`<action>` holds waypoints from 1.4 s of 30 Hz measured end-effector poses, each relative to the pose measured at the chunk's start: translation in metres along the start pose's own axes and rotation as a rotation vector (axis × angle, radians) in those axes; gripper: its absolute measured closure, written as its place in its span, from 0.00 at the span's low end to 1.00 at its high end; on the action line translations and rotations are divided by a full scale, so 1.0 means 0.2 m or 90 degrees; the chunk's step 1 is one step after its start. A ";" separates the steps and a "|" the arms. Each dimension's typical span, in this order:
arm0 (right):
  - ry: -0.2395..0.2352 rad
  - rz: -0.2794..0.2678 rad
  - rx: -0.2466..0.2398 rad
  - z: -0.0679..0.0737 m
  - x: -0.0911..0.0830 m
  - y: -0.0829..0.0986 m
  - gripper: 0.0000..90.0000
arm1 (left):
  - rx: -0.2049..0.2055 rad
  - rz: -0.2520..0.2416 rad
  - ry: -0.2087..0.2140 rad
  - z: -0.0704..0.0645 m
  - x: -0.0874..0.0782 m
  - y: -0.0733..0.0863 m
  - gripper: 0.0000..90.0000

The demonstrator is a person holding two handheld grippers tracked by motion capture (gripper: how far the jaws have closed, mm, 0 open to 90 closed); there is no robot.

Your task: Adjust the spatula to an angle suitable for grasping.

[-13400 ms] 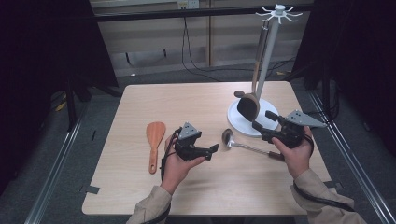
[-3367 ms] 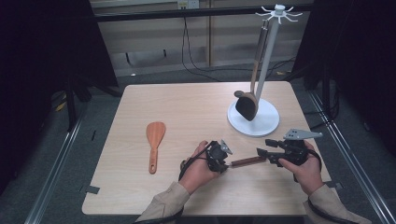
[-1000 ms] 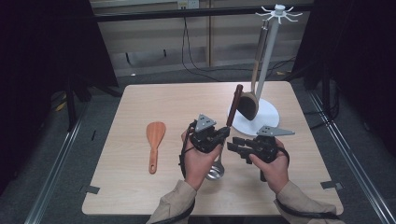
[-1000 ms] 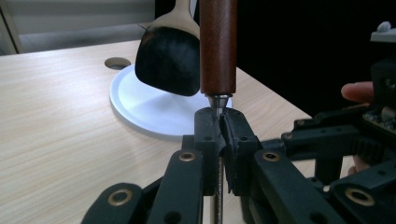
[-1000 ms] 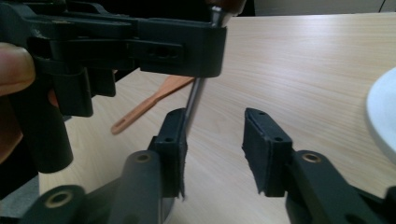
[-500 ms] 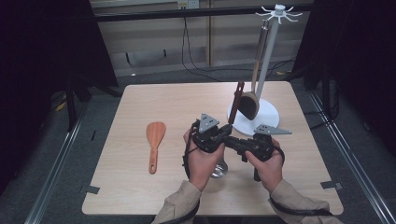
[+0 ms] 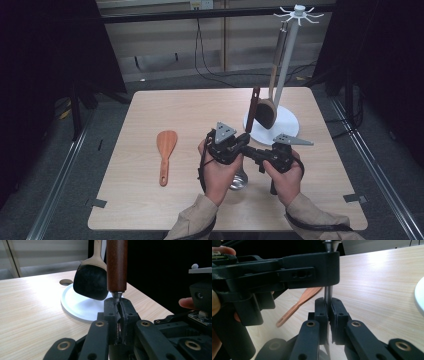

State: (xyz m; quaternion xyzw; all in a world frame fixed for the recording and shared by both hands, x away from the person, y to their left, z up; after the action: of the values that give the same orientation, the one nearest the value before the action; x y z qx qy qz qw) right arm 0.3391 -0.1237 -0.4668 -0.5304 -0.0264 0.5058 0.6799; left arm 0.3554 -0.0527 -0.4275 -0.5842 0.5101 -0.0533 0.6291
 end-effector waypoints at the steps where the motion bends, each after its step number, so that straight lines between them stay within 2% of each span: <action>1: 0.004 0.005 -0.008 0.00 0.00 0.00 0.96 | 0.002 0.002 0.001 0.00 0.00 0.00 0.94; 5: 0.003 0.009 -0.014 -0.01 0.00 0.00 0.96 | 0.012 0.012 -0.001 0.00 0.00 0.00 0.94; 8: 0.007 0.012 -0.023 -0.01 -0.01 0.01 0.96 | 0.010 0.018 0.001 0.01 0.00 0.00 0.92; 16: 0.006 0.017 -0.033 -0.02 -0.01 0.01 0.96 | -0.008 0.017 0.009 0.03 0.00 0.00 0.78; 20: 0.007 0.014 -0.036 -0.02 -0.01 0.01 0.96 | -0.014 0.007 -0.002 0.04 0.00 -0.01 0.70; 25: 0.007 0.022 -0.036 -0.04 -0.01 0.02 0.96 | -0.008 -0.001 -0.015 0.06 0.00 -0.02 0.57; 27: 0.006 0.020 -0.035 -0.04 -0.01 0.01 0.96 | -0.015 -0.005 -0.005 0.06 0.00 -0.02 0.54; 28: 0.007 0.019 -0.034 -0.04 -0.02 0.01 0.96 | -0.017 -0.004 -0.011 0.07 0.00 -0.02 0.53; 35: 0.012 0.015 -0.030 -0.07 -0.03 0.00 0.96 | -0.012 -0.003 -0.012 0.08 0.00 -0.03 0.41; 42: 0.025 0.015 -0.036 -0.10 -0.04 0.00 0.96 | -0.001 -0.006 0.001 0.09 -0.01 -0.02 0.27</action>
State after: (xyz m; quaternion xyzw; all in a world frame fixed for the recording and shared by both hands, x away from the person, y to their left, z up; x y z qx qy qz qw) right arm 0.3469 -0.1435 -0.4712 -0.5597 -0.0212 0.5026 0.6586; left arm 0.3681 -0.0401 -0.4265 -0.5870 0.5077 -0.0568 0.6280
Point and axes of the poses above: each handheld gripper's, and its own axes: x roughly forward along the jaws, y roughly out of its underside, z roughly to its left, the point moved 8 cm from there along x, roughly forward along the jaws, and after that the axes turned 15 degrees about z, right-handed, at the moved point
